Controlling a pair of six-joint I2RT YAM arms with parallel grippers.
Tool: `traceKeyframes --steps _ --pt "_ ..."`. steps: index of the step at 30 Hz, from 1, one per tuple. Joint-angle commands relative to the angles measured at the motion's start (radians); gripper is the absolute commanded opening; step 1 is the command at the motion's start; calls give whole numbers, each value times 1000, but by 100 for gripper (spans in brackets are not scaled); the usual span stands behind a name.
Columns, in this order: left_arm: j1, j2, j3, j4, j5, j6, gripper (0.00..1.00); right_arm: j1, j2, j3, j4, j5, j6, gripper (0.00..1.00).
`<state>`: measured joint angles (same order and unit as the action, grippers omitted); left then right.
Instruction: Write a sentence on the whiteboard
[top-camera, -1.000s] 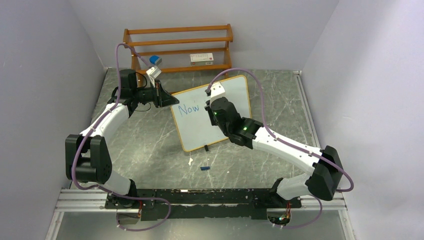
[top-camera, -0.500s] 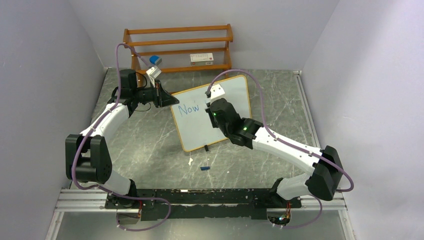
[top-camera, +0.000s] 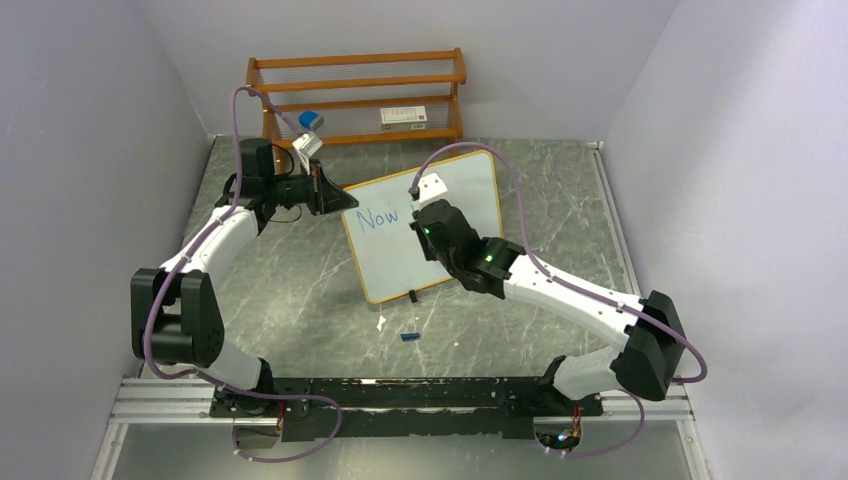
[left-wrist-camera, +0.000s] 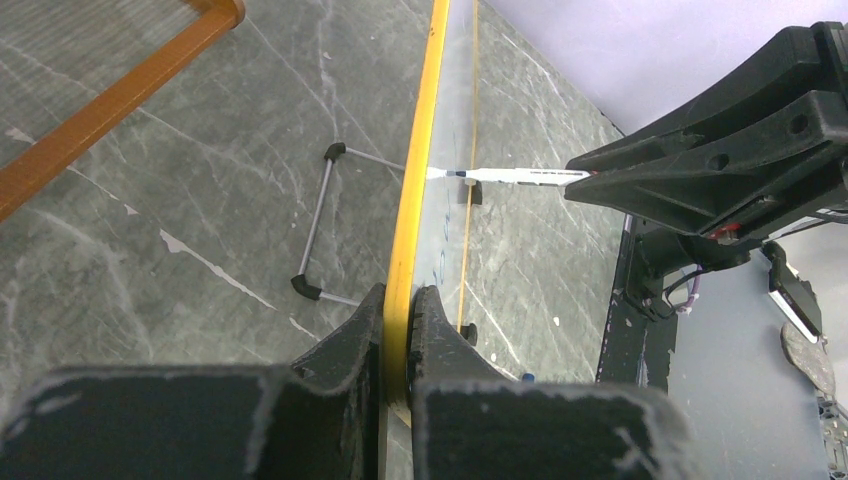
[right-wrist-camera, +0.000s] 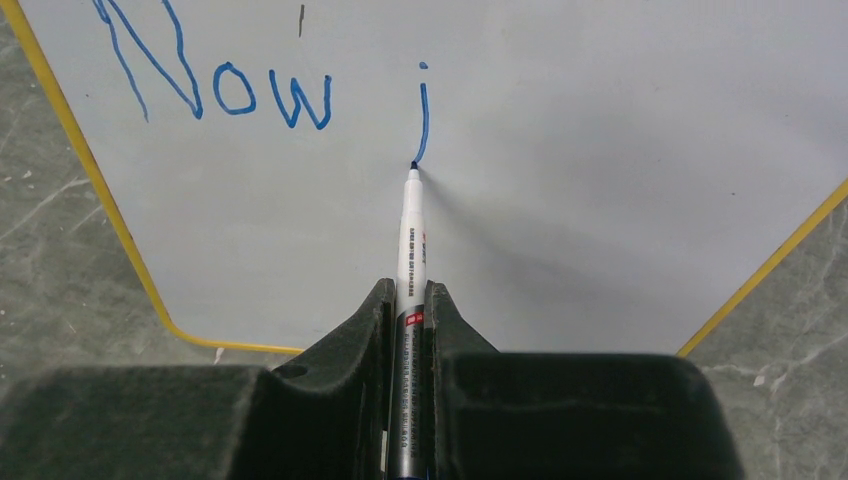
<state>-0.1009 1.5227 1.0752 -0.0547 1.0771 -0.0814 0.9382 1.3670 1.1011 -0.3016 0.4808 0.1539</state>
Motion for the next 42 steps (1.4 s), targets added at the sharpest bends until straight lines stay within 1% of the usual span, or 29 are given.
traceKeyframes --steps 1,19,31,42 --pt "-40 56 -38 -105 -145 149 5 4 18 17 -7 -16 9 0" --pt "-40 54 -38 -108 -148 150 5 8 -2 3 97 10 -2 0" --pt "-40 54 -37 -110 -152 151 5 6 -61 -9 80 7 -10 0" --pt "-40 55 -36 -114 -154 156 5 -16 -63 -17 100 27 -20 0"
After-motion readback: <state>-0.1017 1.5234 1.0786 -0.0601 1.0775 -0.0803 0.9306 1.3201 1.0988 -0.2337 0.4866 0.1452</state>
